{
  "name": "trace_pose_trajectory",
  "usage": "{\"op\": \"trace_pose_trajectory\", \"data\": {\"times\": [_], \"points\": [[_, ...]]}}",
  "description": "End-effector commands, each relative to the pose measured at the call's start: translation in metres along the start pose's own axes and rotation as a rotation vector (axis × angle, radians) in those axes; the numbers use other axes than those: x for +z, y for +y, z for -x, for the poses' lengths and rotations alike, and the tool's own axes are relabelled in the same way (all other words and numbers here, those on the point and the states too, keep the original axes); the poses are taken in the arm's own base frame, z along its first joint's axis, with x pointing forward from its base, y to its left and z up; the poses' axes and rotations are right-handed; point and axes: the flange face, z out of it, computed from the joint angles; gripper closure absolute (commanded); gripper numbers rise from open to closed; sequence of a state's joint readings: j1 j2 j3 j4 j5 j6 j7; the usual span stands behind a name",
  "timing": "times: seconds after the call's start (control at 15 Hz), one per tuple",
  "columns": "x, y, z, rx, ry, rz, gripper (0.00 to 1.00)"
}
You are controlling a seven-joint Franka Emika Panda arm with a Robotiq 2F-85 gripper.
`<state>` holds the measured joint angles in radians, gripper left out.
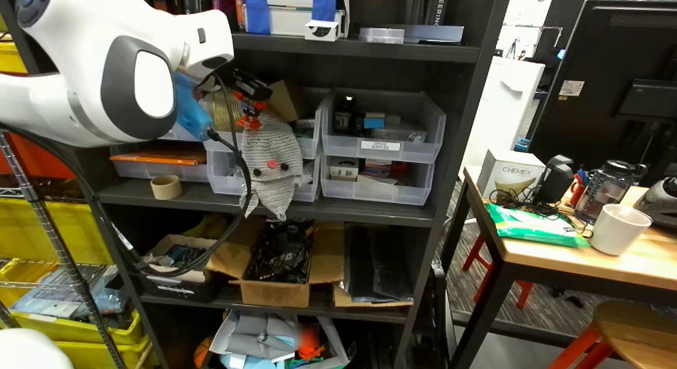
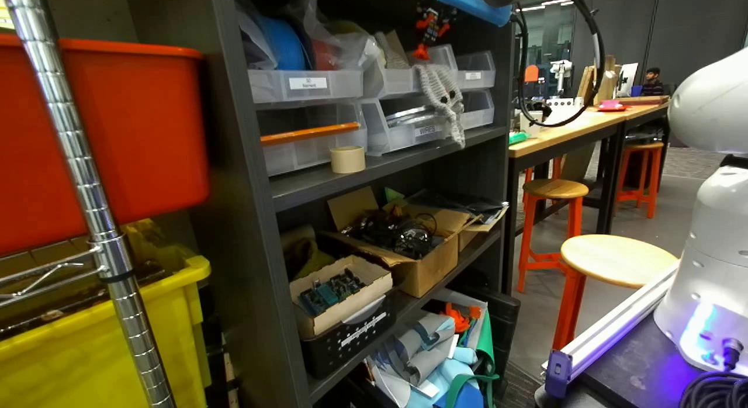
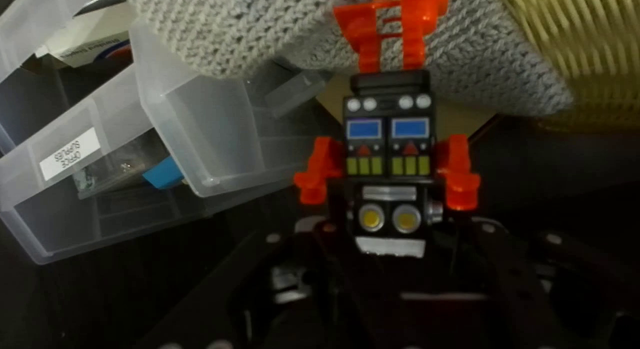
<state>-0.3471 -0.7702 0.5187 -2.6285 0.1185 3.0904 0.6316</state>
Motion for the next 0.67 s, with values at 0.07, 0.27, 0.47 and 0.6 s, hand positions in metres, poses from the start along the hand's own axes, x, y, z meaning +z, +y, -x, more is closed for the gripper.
{"op": "trace_pose_trajectory", "data": {"times": [0.07,0.27,0.47,0.6], "points": [[0.012,-0.003,-0.011,0.019,0.029,-0.034,0.82],[0.020,0.000,-0.015,0.029,0.039,-0.042,0.82],[0.027,0.006,-0.017,0.035,0.050,-0.038,0.82],[0.030,0.011,-0.019,0.035,0.058,-0.027,0.82]]}}
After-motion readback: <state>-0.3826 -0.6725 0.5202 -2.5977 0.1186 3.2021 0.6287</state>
